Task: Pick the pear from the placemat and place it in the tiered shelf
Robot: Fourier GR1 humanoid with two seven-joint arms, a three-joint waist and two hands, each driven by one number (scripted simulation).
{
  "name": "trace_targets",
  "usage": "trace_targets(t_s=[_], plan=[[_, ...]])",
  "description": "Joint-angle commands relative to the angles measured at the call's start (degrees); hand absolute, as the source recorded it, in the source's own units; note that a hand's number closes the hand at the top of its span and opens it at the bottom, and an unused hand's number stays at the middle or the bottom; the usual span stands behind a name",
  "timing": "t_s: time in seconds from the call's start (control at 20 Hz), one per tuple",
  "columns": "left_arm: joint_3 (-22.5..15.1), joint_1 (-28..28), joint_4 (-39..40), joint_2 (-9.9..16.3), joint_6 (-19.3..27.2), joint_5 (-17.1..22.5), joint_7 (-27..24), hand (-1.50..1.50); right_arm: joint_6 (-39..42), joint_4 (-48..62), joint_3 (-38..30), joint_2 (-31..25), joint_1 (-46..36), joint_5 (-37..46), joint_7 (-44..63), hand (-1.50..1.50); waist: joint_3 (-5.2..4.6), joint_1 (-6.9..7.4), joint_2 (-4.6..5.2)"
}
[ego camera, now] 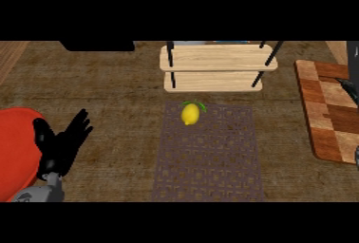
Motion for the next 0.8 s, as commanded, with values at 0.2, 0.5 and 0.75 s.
trace_targets(t_s=[0.2, 0.5, 0.75], plan=[[-0.92, 0.45, 1.38, -2.14, 1.64, -1.34, 0.54, 0.0, -4.11, -4.42, -4.32, -8.97, 4.34, -0.9, 4.29, -1.5, -0.24, -0.97, 0.0], [1.12, 2.51, -1.6, -0.65, 0.67, 0.24, 2.22, 0.0, 4.04, -12.39, -7.18, -13.62, 12.32, -7.74, 5.95, -1.5, -0.24, -1.06, -0.24], [1.88, 0.25, 1.45, 0.2, -0.47, 0.18, 2.74, 0.0, 11.84, -16.59, -10.47, -18.85, 18.07, -13.97, 5.83, -1.5, -0.24, -1.33, -0.17]])
